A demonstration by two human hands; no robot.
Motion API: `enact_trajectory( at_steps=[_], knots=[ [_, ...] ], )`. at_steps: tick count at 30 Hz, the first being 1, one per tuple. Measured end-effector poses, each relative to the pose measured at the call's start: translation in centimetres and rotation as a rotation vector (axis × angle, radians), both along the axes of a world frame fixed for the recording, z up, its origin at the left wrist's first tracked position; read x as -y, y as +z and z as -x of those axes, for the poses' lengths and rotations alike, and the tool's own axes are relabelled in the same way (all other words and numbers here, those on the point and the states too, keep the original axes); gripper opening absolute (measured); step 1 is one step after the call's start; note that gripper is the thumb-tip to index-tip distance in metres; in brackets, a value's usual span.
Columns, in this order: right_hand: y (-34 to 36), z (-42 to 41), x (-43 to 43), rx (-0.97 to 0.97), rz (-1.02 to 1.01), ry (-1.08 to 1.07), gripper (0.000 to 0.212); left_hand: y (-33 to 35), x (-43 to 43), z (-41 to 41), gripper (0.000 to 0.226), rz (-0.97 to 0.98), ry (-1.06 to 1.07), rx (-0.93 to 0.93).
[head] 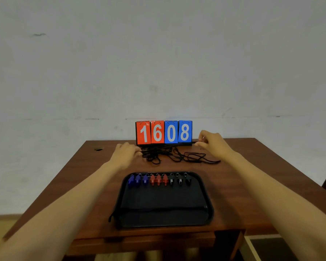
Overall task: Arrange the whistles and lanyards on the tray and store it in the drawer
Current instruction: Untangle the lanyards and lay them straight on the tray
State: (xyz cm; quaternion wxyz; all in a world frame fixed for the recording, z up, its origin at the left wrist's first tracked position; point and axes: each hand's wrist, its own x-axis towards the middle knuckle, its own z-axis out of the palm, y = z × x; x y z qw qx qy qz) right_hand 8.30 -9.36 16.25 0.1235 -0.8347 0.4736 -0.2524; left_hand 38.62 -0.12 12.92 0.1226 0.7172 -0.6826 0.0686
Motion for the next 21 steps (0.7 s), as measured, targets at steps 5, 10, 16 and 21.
enact_trajectory(
  at_steps=[5,10,16,21],
  knots=[
    [-4.2,1.3,-1.3,0.002,-0.082,-0.044,0.021,-3.3,-2.0,-2.3,0.033,-0.07,0.063,-0.07],
    [-8.6,2.2,-2.0,-0.065,-0.207,-0.092,0.014,-6.3,-3.9,-3.0,0.034,-0.188,0.086,-0.231],
    [-12.0,2.6,-3.0,-0.088,-0.313,-0.182,0.011,-9.2,-6.2,-3.0,0.015,-0.217,0.116,-0.379],
    [-13.6,3.1,-3.6,-0.109,-0.353,-0.193,0.013,-11.0,-7.5,-3.6,0.014,-0.197,0.2,-0.516]
  ],
)
